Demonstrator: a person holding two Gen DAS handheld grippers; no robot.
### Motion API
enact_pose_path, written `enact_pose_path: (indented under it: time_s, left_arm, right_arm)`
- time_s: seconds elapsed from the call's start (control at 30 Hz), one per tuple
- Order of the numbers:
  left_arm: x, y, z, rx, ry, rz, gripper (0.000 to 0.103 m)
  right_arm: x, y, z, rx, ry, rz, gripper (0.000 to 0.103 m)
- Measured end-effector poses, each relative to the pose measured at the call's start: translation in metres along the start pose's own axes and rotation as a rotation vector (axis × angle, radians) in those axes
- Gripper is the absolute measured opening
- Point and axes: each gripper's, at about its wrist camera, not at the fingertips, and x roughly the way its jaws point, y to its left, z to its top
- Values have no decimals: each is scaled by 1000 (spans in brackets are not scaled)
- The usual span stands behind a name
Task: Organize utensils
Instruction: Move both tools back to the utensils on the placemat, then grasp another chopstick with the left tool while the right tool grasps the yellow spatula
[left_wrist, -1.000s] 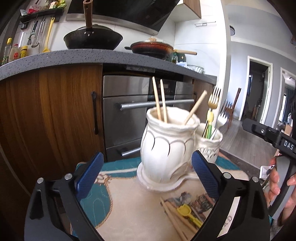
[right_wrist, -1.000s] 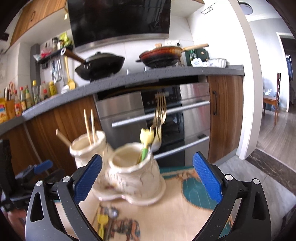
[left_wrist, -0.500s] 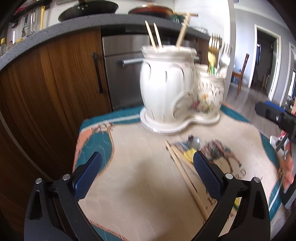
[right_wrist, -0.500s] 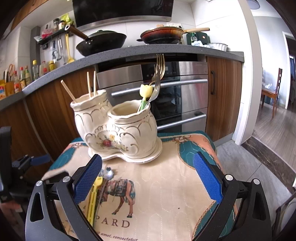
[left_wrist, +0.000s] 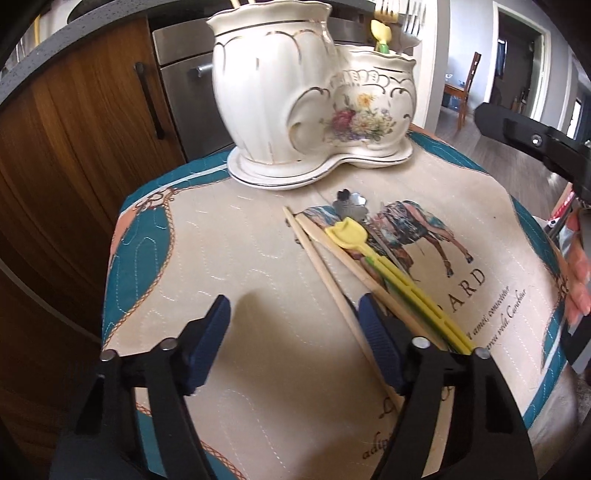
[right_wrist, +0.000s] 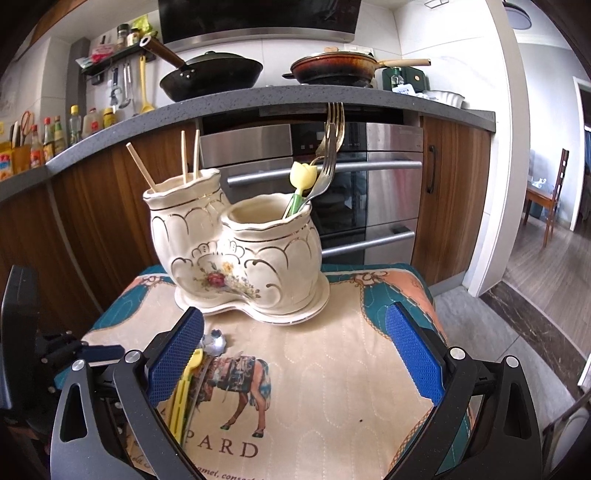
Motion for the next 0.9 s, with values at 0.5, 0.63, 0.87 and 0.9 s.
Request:
enact_pose_path:
  time_s: [0.5,0.63,0.87,0.9]
  left_arm:
    - [-3,9,2,-25,22,-112,10]
    - [-1,22,4,-71,12,-85,6]
    - [-5,31,8,-107,-15,-82,6]
    - [-5,32,8,-105,-14,-80,6]
  right_arm:
    - [2,17,-2,-61,24,38,98]
    - [2,28,-5,-93,63,86,96]
    - [20,59,-22,-164,245,188,52]
    - [23,62,-25,-168,267,202,48]
